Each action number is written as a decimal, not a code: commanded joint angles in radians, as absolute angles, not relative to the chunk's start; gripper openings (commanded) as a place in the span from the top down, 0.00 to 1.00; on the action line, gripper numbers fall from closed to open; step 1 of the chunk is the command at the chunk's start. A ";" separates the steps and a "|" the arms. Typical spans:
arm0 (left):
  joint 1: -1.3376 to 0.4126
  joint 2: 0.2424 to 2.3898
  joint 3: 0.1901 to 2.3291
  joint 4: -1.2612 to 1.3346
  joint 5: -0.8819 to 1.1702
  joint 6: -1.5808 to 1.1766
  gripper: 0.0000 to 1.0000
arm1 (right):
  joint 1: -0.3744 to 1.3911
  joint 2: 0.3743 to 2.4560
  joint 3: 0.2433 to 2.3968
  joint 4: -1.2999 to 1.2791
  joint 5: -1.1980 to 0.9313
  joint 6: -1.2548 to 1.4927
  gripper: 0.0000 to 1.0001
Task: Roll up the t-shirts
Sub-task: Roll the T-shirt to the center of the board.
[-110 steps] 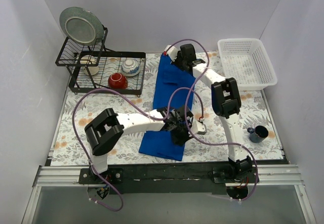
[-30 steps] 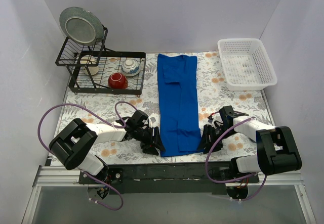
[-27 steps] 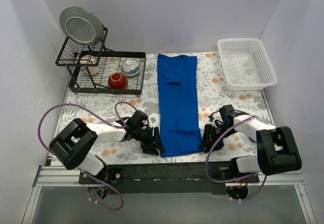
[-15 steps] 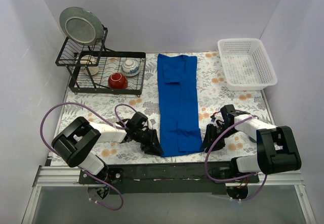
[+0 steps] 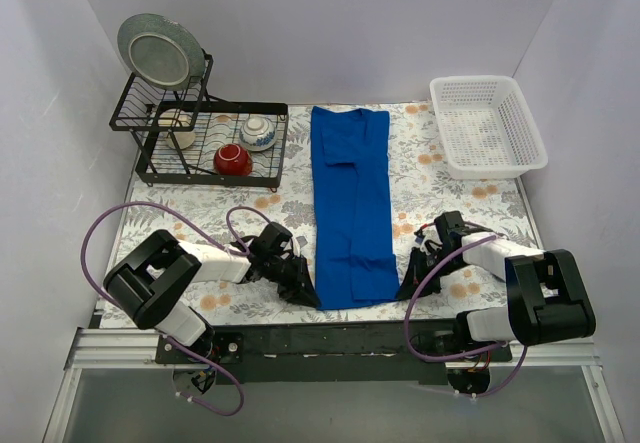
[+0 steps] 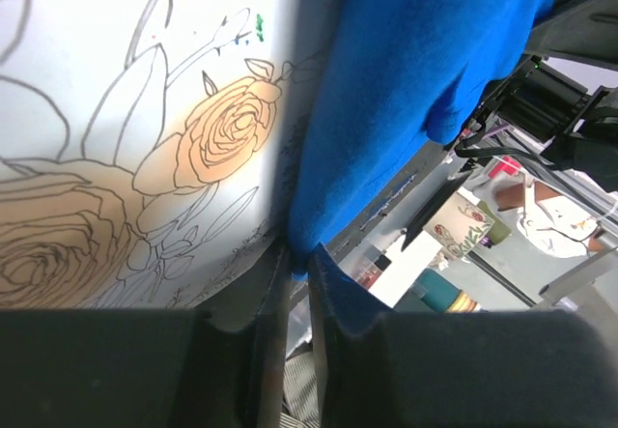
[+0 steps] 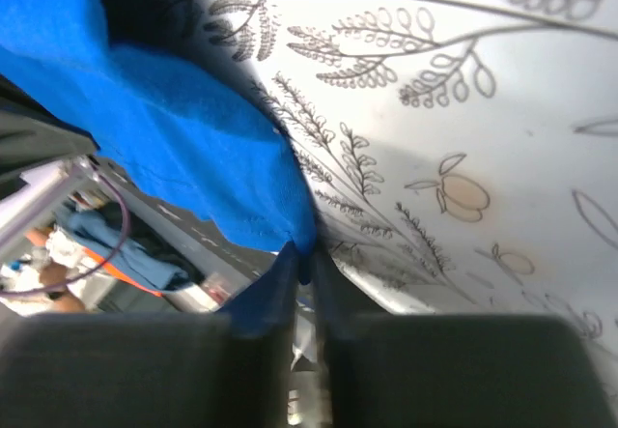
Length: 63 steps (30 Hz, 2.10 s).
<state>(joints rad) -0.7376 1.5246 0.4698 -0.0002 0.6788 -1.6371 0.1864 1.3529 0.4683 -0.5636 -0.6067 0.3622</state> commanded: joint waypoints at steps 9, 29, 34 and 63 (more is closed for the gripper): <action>-0.735 1.398 0.469 -0.006 0.676 -1.525 1.00 | 0.239 1.181 0.419 -0.569 -0.543 0.337 0.99; -0.753 1.267 0.476 -0.021 0.799 -1.467 1.00 | 0.327 1.083 0.552 -0.690 -0.762 0.351 0.99; -0.730 1.276 0.532 -0.044 0.813 -1.442 1.00 | 0.318 1.115 0.638 -0.724 -0.802 0.316 0.99; -0.523 1.450 0.670 -0.038 0.643 -1.404 1.00 | 0.118 1.282 0.644 -0.537 -0.811 0.317 0.99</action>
<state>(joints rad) -0.5541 1.4342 0.6014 -0.0319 0.7223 -1.4395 0.1326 1.2583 0.6331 -0.6155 -0.7887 0.2966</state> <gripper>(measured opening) 0.028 0.032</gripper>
